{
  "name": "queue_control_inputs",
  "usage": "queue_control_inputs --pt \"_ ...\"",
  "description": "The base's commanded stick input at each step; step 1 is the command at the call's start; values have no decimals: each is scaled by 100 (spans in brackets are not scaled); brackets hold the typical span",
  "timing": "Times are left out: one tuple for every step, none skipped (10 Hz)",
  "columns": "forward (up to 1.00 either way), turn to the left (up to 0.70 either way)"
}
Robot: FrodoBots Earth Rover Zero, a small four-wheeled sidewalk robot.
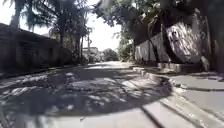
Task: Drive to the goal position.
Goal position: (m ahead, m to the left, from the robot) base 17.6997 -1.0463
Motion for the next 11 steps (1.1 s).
queue_control_inputs --pt "100 -7" --pt "100 9" --pt "100 -30" --pt "100 2" --pt "100 -20" --pt "100 -31" --pt "100 0" --pt "100 -27" --pt "100 -1" --pt "100 -14" --pt "100 -23"
